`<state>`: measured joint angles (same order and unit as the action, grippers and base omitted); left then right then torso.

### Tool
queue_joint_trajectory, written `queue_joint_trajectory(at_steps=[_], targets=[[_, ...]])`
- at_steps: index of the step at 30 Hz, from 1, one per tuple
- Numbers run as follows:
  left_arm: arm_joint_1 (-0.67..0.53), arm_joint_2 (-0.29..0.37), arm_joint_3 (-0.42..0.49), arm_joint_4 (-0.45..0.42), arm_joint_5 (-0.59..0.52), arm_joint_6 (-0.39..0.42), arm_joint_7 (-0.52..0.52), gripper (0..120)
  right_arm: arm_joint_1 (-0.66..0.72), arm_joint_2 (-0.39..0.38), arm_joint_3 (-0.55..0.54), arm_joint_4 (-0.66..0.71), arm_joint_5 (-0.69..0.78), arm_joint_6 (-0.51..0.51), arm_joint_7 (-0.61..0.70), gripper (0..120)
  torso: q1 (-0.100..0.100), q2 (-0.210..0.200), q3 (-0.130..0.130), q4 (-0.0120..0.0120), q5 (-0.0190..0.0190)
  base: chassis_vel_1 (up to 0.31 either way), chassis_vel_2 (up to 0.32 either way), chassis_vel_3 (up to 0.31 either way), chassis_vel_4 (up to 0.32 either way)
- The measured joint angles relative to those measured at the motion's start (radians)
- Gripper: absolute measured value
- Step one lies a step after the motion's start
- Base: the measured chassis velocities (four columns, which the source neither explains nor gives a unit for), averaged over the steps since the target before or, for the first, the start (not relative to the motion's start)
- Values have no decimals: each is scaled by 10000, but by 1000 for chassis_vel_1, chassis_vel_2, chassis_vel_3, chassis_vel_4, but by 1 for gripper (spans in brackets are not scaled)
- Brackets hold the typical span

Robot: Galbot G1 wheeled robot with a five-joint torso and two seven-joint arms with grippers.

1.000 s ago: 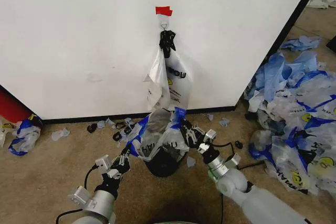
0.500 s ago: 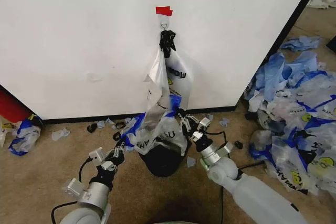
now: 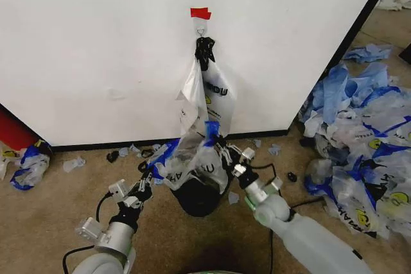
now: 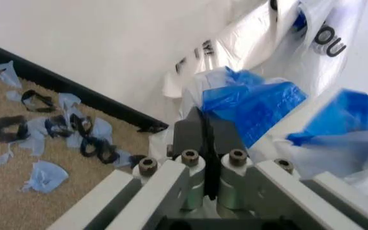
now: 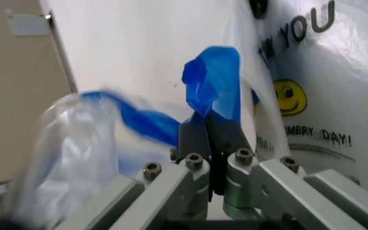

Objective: Pick up the garbage bag from the wall and place it over the trash bin.

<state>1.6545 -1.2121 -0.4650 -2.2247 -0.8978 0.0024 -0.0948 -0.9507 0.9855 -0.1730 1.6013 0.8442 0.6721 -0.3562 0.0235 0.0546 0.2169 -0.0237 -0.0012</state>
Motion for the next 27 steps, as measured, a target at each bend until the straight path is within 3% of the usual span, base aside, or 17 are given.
queue_joint_trajectory(at_steps=[15, 22, 27], targets=[[580, -16, -23, -952, 156, -7, 96, 0, -2671, -1256, 1986, 2073, 231, 320, -914, 0, -1, 1, -2, 0, 1, 0, 0, 0, 0], [1052, -205, 164, -979, 615, -157, 196, 0, -4165, -1264, 2614, 1518, 239, 987, -1522, 0, -1, 1, -2, 0, 1, 0, 0, 0, 0], [1163, -335, 265, -902, 759, -217, 221, 0, -4472, -998, 2782, 1066, 236, 1335, -1798, 0, -1, 0, -1, 2, 1, 0, 0, 0, 0]])
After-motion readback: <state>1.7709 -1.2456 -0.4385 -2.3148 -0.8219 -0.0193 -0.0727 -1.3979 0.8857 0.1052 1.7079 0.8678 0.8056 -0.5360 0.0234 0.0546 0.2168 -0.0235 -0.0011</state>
